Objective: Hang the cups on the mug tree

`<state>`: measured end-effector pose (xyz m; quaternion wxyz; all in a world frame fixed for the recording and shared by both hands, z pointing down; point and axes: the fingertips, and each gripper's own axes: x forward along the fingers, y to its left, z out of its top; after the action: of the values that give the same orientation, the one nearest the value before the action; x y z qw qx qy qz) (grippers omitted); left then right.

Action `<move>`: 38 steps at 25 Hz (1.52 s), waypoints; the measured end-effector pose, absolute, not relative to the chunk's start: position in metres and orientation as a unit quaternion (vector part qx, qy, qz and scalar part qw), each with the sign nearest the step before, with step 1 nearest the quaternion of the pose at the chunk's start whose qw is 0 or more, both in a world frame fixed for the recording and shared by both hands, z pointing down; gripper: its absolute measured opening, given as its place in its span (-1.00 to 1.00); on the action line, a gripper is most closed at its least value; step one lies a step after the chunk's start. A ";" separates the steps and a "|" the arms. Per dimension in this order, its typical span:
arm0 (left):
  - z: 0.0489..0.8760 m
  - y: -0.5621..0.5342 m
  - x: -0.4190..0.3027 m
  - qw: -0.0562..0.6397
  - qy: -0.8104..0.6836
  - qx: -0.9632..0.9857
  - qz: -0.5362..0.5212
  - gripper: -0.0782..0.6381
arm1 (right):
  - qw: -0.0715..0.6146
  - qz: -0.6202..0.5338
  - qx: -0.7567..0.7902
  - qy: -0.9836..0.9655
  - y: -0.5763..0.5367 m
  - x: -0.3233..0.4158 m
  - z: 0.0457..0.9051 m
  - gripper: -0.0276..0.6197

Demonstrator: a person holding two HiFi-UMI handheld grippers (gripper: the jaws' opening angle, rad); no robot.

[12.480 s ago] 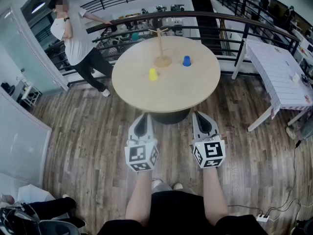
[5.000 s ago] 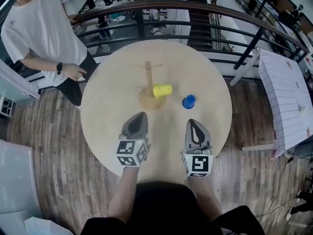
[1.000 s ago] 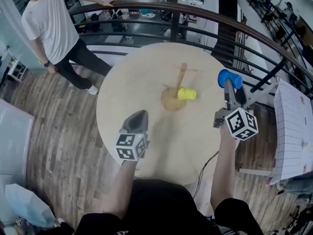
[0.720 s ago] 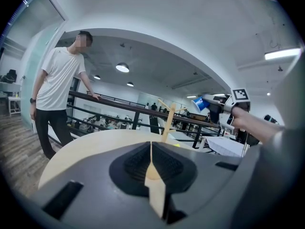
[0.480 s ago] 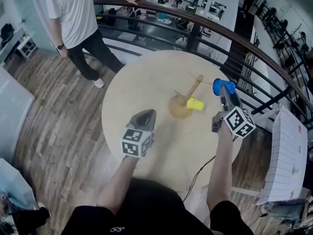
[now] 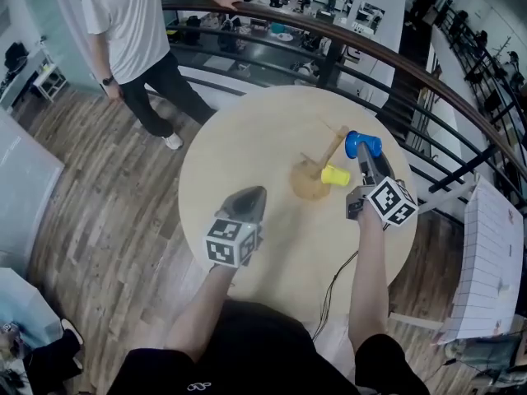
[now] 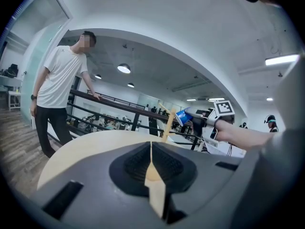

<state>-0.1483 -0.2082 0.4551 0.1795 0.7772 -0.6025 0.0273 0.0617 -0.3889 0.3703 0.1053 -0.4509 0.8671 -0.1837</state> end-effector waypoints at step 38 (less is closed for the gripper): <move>0.454 -0.201 -0.085 0.173 -0.538 0.825 0.024 -0.74 | -0.088 0.071 -0.530 0.840 -0.212 0.048 0.383 -0.87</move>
<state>-0.0848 -0.2015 0.4535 0.1729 0.8248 -0.5378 0.0236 0.0482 -0.2123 0.3835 -0.0881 -0.5302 0.8403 0.0711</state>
